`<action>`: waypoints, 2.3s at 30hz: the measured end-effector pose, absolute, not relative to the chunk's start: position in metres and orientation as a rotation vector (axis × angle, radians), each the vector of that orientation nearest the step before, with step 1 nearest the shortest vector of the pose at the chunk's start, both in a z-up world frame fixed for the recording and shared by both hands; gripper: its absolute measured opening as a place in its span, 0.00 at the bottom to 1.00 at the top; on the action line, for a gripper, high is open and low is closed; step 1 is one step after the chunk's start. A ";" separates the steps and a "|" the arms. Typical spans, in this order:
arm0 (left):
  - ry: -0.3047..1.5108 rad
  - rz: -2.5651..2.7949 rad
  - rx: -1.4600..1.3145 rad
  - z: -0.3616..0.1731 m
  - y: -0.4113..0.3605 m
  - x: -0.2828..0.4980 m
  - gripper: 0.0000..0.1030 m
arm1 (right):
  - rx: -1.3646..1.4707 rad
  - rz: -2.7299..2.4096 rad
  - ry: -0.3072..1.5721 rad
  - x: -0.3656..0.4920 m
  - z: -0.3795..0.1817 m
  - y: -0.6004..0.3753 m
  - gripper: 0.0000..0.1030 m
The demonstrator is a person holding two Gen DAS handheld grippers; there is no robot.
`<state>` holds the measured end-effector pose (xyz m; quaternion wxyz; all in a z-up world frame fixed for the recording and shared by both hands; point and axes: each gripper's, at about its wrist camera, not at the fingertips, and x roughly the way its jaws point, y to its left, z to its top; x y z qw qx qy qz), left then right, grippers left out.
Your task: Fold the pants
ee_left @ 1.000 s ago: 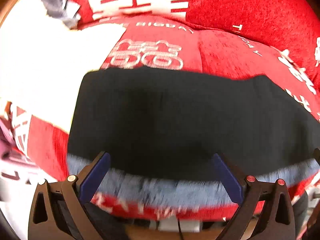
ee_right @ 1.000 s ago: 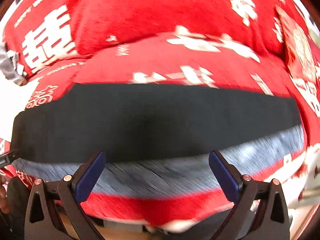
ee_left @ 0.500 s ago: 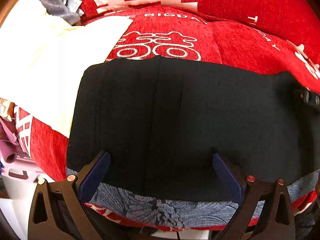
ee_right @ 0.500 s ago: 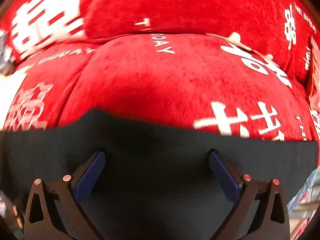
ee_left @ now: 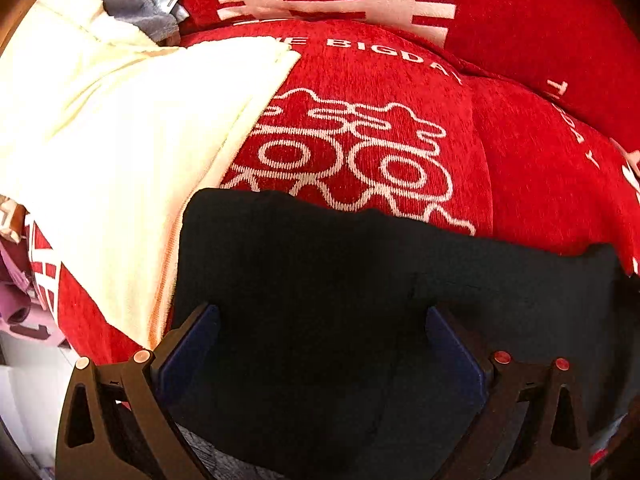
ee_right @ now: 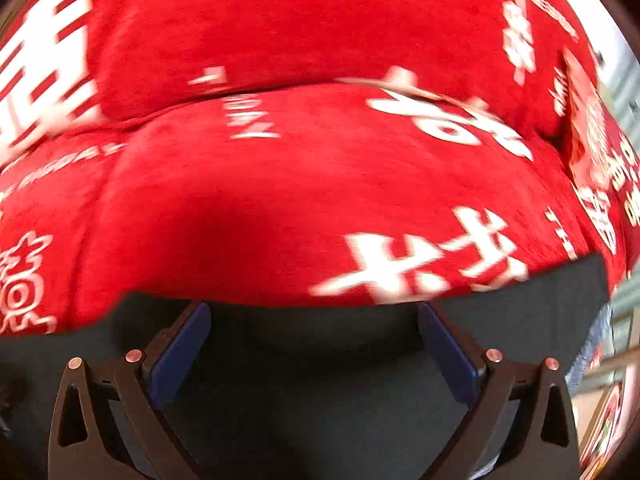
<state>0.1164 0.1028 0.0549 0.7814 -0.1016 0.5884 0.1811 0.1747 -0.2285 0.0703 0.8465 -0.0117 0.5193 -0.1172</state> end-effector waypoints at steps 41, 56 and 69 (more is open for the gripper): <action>1.370 -0.114 0.184 0.067 -0.283 0.117 0.99 | -0.113 0.131 1.096 0.084 0.069 -0.447 1.00; 1.345 -0.087 0.161 0.071 -0.284 0.108 1.00 | 0.131 -0.181 1.022 0.040 0.078 -0.568 1.00; 1.383 -0.175 0.178 0.068 -0.359 0.125 1.00 | 0.422 0.037 0.945 -0.014 0.041 -0.580 1.00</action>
